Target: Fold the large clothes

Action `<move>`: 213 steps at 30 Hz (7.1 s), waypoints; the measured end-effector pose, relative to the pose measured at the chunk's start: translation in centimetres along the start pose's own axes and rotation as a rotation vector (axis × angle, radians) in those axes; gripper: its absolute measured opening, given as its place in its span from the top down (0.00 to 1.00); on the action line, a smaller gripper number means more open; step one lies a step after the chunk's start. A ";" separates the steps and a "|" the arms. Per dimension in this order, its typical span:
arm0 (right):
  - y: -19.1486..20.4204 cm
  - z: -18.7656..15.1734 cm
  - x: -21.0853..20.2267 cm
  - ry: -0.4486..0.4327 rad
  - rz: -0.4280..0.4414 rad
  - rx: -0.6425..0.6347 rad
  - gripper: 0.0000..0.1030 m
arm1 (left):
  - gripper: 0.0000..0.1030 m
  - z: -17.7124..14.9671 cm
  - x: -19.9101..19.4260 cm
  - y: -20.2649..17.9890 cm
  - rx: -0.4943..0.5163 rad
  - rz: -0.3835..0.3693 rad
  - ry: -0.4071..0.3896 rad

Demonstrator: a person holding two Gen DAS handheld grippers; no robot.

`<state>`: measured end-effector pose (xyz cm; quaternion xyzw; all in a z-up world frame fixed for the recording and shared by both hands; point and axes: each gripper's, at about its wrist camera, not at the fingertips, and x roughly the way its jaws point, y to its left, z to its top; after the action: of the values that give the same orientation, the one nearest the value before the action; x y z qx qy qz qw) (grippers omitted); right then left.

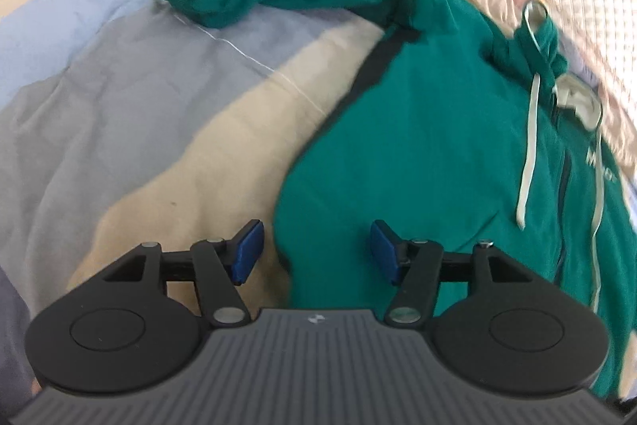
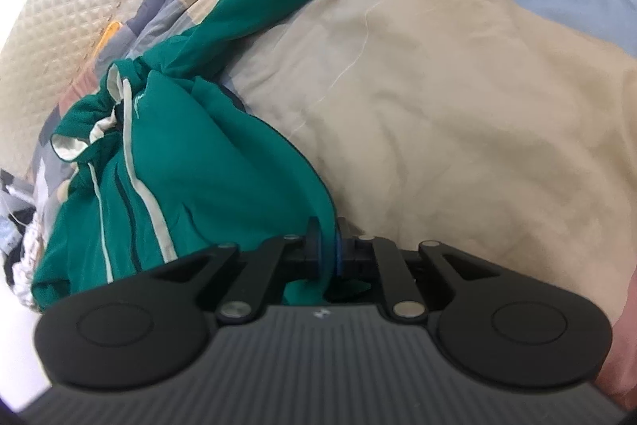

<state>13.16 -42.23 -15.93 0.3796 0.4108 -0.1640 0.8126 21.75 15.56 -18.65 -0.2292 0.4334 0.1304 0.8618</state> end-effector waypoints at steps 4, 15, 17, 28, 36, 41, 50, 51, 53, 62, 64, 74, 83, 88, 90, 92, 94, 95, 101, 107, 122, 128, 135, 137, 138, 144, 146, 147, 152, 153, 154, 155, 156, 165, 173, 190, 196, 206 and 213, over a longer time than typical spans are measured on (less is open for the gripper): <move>0.6 -0.3 0.2 0.009 0.005 -0.012 0.90 | 0.37 -0.5 0.4 -0.5 0.026 0.014 -0.009; 1.4 -0.1 -4.0 -0.091 0.169 -0.064 0.93 | 0.90 0.6 -3.6 0.1 -0.010 -0.143 -0.033; 1.8 0.1 -5.6 -0.136 0.217 -0.087 0.93 | 0.91 1.1 -5.6 0.0 -0.007 -0.177 -0.072; 1.5 -0.2 -3.4 -0.063 0.024 -0.119 0.93 | 0.92 0.6 -7.1 2.3 -0.086 -0.140 -0.051; 0.4 -0.3 -0.6 0.018 -0.032 -0.066 0.90 | 0.91 0.3 -3.2 1.2 0.012 0.020 0.011; 1.3 -0.7 -1.9 -0.019 -0.030 -0.117 0.88 | 0.86 -0.1 -4.3 0.7 0.034 0.010 -0.018; 2.3 -0.5 -4.4 -0.135 -0.037 -0.198 0.54 | 0.38 0.1 -8.8 -1.0 0.056 -0.059 -0.122; 2.7 -0.6 -4.9 -0.163 -0.031 -0.220 0.54 | 0.38 0.0 -9.5 -1.6 0.079 -0.077 -0.144; 3.8 -1.0 -5.9 -0.222 -0.013 -0.281 0.54 | 0.38 -0.3 -10.7 -2.9 0.127 -0.104 -0.184; 7.7 -2.6 -7.0 -0.314 0.161 -0.538 0.48 | 0.38 -2.2 -12.5 -12.0 0.411 -0.220 -0.201; 8.2 -2.7 -6.4 -0.300 0.156 -0.568 0.48 | 0.38 -2.2 -12.2 -14.0 0.464 -0.238 -0.183; 9.4 -3.1 -1.1 -0.168 0.077 -0.621 0.48 | 0.38 -3.5 -5.0 -16.8 0.537 -0.248 -0.092; 8.9 -4.1 4.0 -0.016 -0.044 -0.647 0.49 | 0.38 -4.2 1.9 -14.9 0.521 -0.205 0.003; 8.8 -3.9 2.9 -0.031 -0.028 -0.614 0.49 | 0.37 -5.5 3.5 -14.7 0.555 -0.187 0.032; 8.4 -3.4 2.1 -0.058 -0.029 -0.568 0.49 | 0.37 -5.3 3.5 -14.7 0.539 -0.190 0.031; 8.2 -3.0 1.8 -0.079 -0.014 -0.531 0.49 | 0.37 -5.4 3.4 -14.7 0.536 -0.192 0.027; 8.0 -2.7 2.0 -0.075 -0.022 -0.519 0.49 | 0.37 -5.7 3.1 -14.7 0.537 -0.194 0.024; 8.0 -2.6 2.2 -0.073 -0.025 -0.514 0.49 | 0.37 -5.8 3.0 -14.7 0.542 -0.195 0.023; 7.4 0.5 1.1 -0.136 -0.038 -0.430 0.48 | 0.37 -6.2 2.4 -14.5 0.548 -0.193 0.017; 5.5 6.2 0.7 -0.199 -0.094 -0.271 0.47 | 0.37 -6.2 2.3 -14.5 0.548 -0.197 0.017; -1.9 18.0 4.3 -0.344 -0.139 -0.102 0.15 | 0.27 -6.2 2.5 -15.6 0.582 -0.209 0.033; -5.2 19.9 8.7 -0.339 -0.069 -0.141 0.15 | 0.27 -6.1 3.0 -16.5 0.588 -0.229 0.016; -6.2 21.2 11.2 -0.435 0.003 -0.123 0.39 | 0.27 -4.9 3.8 -16.2 0.486 -0.307 0.007; -6.6 21.5 11.2 -0.471 0.009 -0.107 0.62 | 0.27 -4.4 3.9 -15.8 0.437 -0.335 0.019; -6.5 21.7 11.1 -0.482 0.009 -0.098 0.72 | 0.27 -4.2 3.9 -15.7 0.416 -0.343 0.024; -4.4 25.4 7.1 -0.561 -0.094 -0.151 0.84 | 0.27 -2.9 4.2 -15.2 0.325 -0.398 0.035; -3.3 27.0 4.0 -0.616 -0.133 -0.164 0.86 | 0.27 -2.5 4.1 -15.0 0.311 -0.400 0.029; -2.7 27.7 2.4 -0.642 -0.144 -0.183 0.86 | 0.27 -2.3 4.0 -14.8 0.306 -0.404 0.024; 1.4 29.8 -5.5 -0.694 -0.196 -0.319 0.87 | 0.27 -1.5 3.4 -13.6 0.279 -0.393 -0.004; 2.4 29.8 -7.0 -0.703 -0.185 -0.333 0.87 | 0.27 -1.3 3.0 -13.3 0.271 -0.395 -0.008; 3.8 29.8 -8.7 -0.706 -0.176 -0.353 0.87 | 0.27 -1.2 2.7 -13.0 0.264 -0.401 -0.014; 5.1 29.7 -10.0 -0.699 -0.172 -0.354 0.87 | 0.27 -1.0 2.3 -12.7 0.258 -0.406 -0.021; 6.7 29.5 -11.4 -0.701 -0.158 -0.381 0.87 | 0.27 -0.8 1.9 -12.4 0.255 -0.409 -0.029; 23.3 18.5 -20.2 -0.692 0.126 -0.723 0.87 | 0.27 0.6 -1.9 -9.8 0.217 -0.433 -0.104; 30.6 1.9 -14.1 -0.470 0.254 -0.950 0.86 | 0.27 2.3 -4.3 -5.2 0.094 -0.436 -0.148; 25.5 -16.8 0.9 0.005 0.373 -0.930 0.63 | 0.27 3.8 -4.2 -0.8 -0.026 -0.432 -0.175; 23.9 -14.9 -2.8 0.015 0.453 -1.007 0.35 | 0.27 3.0 -4.5 -2.9 0.068 -0.430 -0.173; 18.8 -9.3 -2.0 -0.065 0.365 -0.821 0.35 | 0.28 -1.7 -3.9 -9.4 0.335 -0.405 -0.114; 18.1 -8.9 1.0 -0.138 0.304 -0.884 0.42 | 0.28 -2.9 -1.3 -12.0 0.422 -0.348 -0.077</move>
<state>19.36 -23.59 -11.34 0.0415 0.3262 0.1227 0.9364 24.03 3.69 -15.72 -0.1106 0.3718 -0.1040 0.9158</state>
